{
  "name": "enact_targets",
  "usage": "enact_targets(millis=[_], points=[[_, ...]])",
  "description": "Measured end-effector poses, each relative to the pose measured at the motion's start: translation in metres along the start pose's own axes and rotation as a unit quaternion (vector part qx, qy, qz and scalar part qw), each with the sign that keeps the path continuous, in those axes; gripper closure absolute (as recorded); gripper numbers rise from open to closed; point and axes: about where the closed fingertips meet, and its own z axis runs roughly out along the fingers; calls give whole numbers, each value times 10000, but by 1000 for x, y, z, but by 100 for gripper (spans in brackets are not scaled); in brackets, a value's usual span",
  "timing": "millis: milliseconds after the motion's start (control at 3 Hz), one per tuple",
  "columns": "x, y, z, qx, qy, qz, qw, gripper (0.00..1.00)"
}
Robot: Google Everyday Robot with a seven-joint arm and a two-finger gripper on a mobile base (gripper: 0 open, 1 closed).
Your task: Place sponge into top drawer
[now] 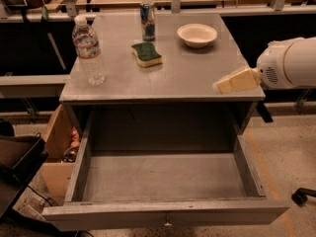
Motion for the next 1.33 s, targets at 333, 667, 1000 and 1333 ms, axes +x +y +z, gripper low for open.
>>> enact_targets(millis=[333,667,1000,1333], points=[[-19,19,21,-146,-365,168,9991,0],[-66,47,76,-485,-1056,342,9926,0],[-102,63,118,-675,-1440,328,9867,0],[-123,74,162,-713,-1509,206,9858,0]])
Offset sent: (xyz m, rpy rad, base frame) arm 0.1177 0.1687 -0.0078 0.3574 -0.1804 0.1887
